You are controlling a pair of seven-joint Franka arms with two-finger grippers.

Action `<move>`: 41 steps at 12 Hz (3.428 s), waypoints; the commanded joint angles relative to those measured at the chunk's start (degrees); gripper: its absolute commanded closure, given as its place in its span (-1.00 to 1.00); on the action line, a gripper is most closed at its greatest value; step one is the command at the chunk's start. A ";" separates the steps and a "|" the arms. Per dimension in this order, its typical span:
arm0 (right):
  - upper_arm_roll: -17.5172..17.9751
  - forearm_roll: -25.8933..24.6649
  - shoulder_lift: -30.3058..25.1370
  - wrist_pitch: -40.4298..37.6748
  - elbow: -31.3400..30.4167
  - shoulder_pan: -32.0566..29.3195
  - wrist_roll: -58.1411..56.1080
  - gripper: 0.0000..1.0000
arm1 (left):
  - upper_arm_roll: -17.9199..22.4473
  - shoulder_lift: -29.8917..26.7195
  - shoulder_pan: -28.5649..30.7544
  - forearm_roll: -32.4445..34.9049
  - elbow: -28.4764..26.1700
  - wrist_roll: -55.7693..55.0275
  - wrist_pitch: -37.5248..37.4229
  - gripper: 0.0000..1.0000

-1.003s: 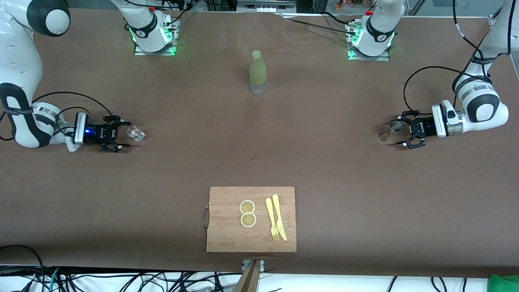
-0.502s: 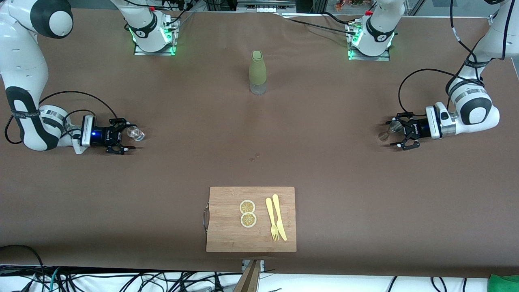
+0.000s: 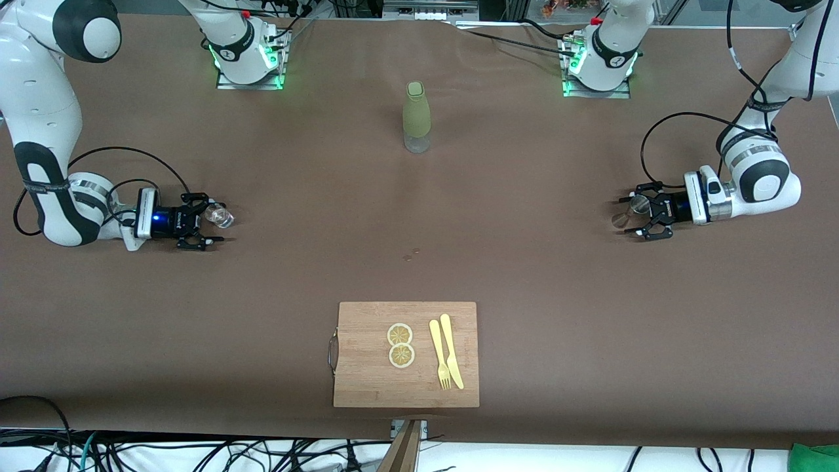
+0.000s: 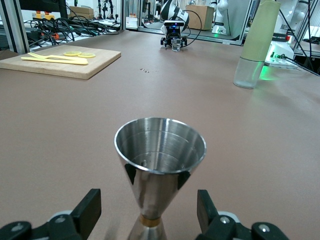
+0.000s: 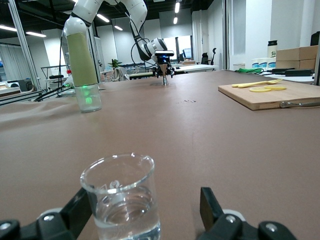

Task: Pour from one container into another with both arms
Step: 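Close the right gripper on the beaker while the left gripper grasps the jigger, then lift the beaker with the right gripper while the left gripper lifts the jigger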

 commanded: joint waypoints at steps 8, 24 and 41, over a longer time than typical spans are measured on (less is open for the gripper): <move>0.36 0.76 0.41 0.20 -0.01 -0.20 0.36 -0.04 | 0.28 0.01 -0.83 -2.94 -0.74 2.61 -0.32 0.81; 0.36 0.15 -0.03 1.87 2.45 1.12 1.50 0.27 | 0.28 -3.41 -1.98 -3.12 -0.65 -1.25 -3.04 1.00; 5.54 -5.21 -3.64 3.63 10.01 6.48 17.23 0.27 | -3.76 -6.49 -7.15 -10.49 -0.83 -8.82 -3.49 1.00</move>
